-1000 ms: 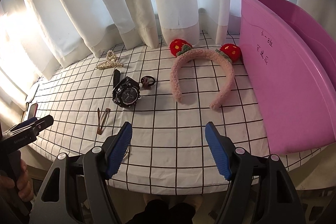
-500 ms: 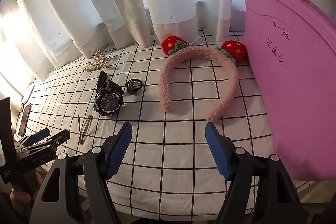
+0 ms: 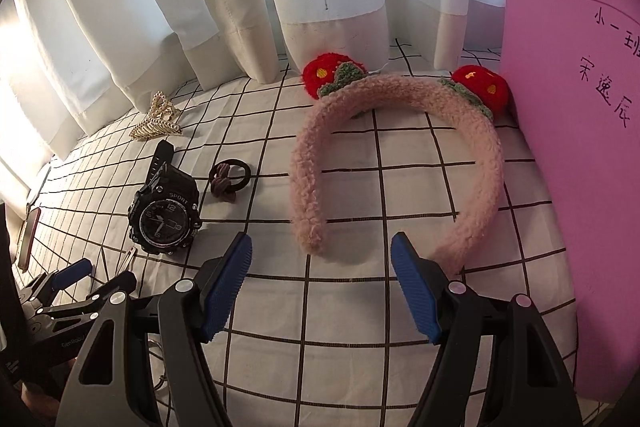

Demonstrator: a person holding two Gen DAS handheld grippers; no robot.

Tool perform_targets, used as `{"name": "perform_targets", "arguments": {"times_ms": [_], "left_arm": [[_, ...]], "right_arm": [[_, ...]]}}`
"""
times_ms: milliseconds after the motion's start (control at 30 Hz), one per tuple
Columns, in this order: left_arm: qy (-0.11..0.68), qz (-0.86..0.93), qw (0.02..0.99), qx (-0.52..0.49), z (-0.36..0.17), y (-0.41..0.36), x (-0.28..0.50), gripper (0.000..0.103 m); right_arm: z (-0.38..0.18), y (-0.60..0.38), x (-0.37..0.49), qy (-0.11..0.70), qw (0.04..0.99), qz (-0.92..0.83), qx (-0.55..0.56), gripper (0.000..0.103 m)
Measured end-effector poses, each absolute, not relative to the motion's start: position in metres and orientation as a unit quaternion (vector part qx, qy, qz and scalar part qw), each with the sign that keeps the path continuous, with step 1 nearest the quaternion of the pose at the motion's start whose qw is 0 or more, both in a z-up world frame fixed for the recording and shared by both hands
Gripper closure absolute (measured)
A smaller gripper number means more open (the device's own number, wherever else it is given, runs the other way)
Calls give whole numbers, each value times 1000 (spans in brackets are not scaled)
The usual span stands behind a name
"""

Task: Organize jewelry
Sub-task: 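Lower the left tool onto the brown hair clip while the right tool closes on the pink headband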

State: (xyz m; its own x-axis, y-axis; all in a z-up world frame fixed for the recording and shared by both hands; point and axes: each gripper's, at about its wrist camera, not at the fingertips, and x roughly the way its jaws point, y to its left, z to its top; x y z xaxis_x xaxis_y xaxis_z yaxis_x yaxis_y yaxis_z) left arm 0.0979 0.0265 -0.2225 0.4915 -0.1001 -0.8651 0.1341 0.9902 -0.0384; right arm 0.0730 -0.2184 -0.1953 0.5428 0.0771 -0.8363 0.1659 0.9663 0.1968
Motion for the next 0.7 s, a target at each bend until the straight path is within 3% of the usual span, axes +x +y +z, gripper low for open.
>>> {"name": "perform_targets", "arguments": {"times_ms": [700], "left_arm": [[467,-67,881,37,-228,23,95,6]], "right_arm": [[-219,-209,122,498,863,-51,68,34]]}}
